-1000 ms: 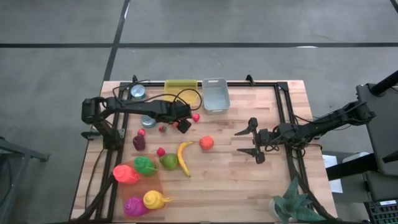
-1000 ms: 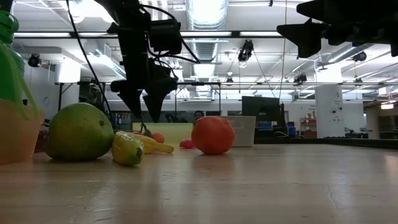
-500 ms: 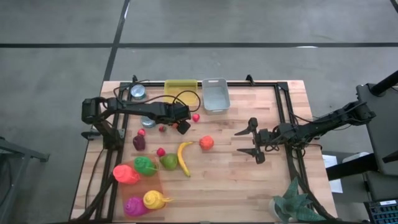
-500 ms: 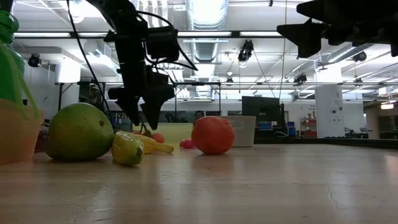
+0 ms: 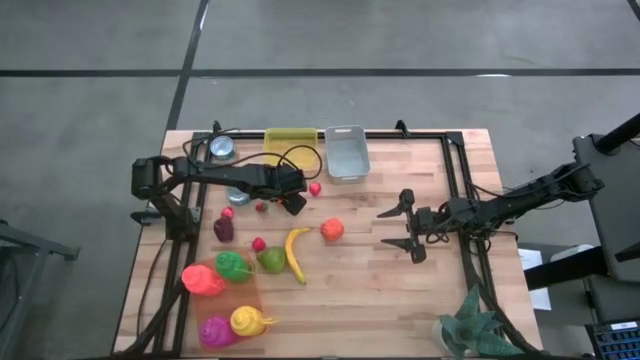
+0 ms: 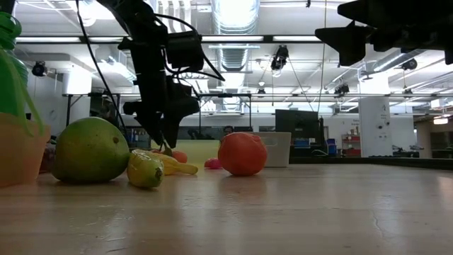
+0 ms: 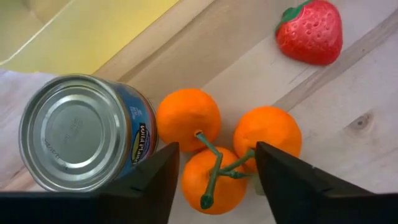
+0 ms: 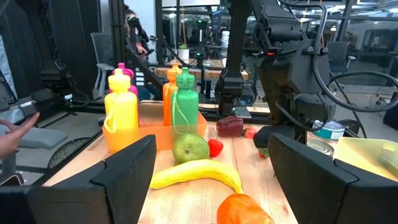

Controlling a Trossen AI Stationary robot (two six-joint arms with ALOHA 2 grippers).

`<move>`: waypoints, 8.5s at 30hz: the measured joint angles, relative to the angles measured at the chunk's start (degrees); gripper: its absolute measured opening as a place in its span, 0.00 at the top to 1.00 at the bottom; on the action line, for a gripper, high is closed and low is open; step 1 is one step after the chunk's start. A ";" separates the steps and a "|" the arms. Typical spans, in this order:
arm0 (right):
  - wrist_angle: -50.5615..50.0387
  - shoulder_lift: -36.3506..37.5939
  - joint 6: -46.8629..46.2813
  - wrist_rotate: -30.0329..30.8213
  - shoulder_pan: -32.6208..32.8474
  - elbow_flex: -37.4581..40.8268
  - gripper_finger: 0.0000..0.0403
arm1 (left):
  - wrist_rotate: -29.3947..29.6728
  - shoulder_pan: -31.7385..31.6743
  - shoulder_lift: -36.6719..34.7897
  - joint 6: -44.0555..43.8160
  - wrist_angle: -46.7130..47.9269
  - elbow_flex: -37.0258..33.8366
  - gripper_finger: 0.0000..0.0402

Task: Pick & Place Food Item
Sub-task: Put the tangerines into the gray bin, then put the red strawberry into the gray bin

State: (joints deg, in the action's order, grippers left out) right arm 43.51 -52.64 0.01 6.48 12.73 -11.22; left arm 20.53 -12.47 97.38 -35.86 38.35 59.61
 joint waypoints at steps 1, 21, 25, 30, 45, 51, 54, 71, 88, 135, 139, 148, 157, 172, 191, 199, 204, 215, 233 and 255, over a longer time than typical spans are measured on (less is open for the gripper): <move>0.02 0.02 0.00 0.00 -0.02 0.00 0.24 | 0.00 0.00 0.00 -0.02 -0.02 0.00 0.50; 0.02 0.00 0.02 0.00 -0.02 0.00 0.24 | -0.02 0.00 0.00 -0.09 -2.38 0.00 0.98; 0.01 0.00 0.01 0.00 -0.02 0.00 0.24 | -0.15 0.00 0.00 -0.13 -2.52 0.00 0.99; 0.00 0.00 0.00 0.02 -0.02 0.00 0.24 | -0.48 0.00 0.00 -0.13 -2.63 0.00 0.99; 0.00 0.00 0.02 0.00 0.00 0.00 0.24 | -2.62 0.04 -0.02 0.02 -2.75 4.17 0.99; 0.00 0.00 0.02 0.00 -0.01 0.00 0.24 | -3.37 0.51 -0.04 1.41 -2.69 6.55 1.00; 0.00 0.00 0.00 0.00 -0.02 0.00 0.24 | -3.43 0.81 -0.04 1.80 -2.88 7.72 1.00; 0.02 0.00 0.00 0.00 -0.02 -0.02 0.24 | 0.53 0.85 -0.04 13.24 -23.08 9.86 1.00; 0.01 0.00 0.02 0.01 -0.01 -0.02 0.24 | 4.55 -0.74 4.25 28.43 -49.71 11.06 1.00; -0.18 0.00 0.02 0.00 -0.02 -0.02 0.24 | -9.70 -5.25 25.88 23.69 -21.74 37.48 0.99; -0.18 0.00 0.02 0.01 -0.01 -0.02 0.24 | -10.69 -5.25 25.88 23.85 -22.13 37.48 0.92; -0.18 0.00 0.02 0.00 -0.02 -0.02 0.24 | -12.36 -5.27 25.88 23.93 -22.19 37.47 0.61; -0.18 0.00 0.02 0.00 0.00 0.00 0.24 | -12.91 -3.96 22.22 24.00 -11.87 37.53 0.44; -0.22 0.00 0.02 0.02 -0.02 -0.04 0.24 | -4.80 8.02 15.05 14.80 8.64 37.53 0.43; -0.22 0.00 0.02 0.01 0.00 -0.02 0.24 | -5.41 1.22 14.95 11.39 -4.64 23.33 0.43; -0.22 0.00 0.02 0.00 0.00 -0.02 0.24 | -7.95 -1.18 14.97 10.43 -8.03 18.25 0.43; -0.20 0.00 0.02 0.01 0.00 -0.02 0.24 | -7.50 -1.41 14.97 11.64 -13.35 15.19 0.43; -0.20 0.00 0.02 0.02 0.00 -0.02 0.24 | -8.15 -4.16 14.98 10.69 -19.10 11.23 0.43; -0.20 0.00 0.02 0.01 -0.02 -0.02 0.24 | -8.18 -4.98 15.89 10.80 -18.72 11.19 0.43; -0.42 0.02 0.02 0.02 -0.02 0.00 0.24 | -10.29 -4.85 17.73 9.23 -19.13 9.98 0.43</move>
State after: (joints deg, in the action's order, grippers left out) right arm 43.09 -52.62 0.03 6.50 12.71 -11.22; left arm 10.24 -17.32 115.11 -26.62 19.22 69.60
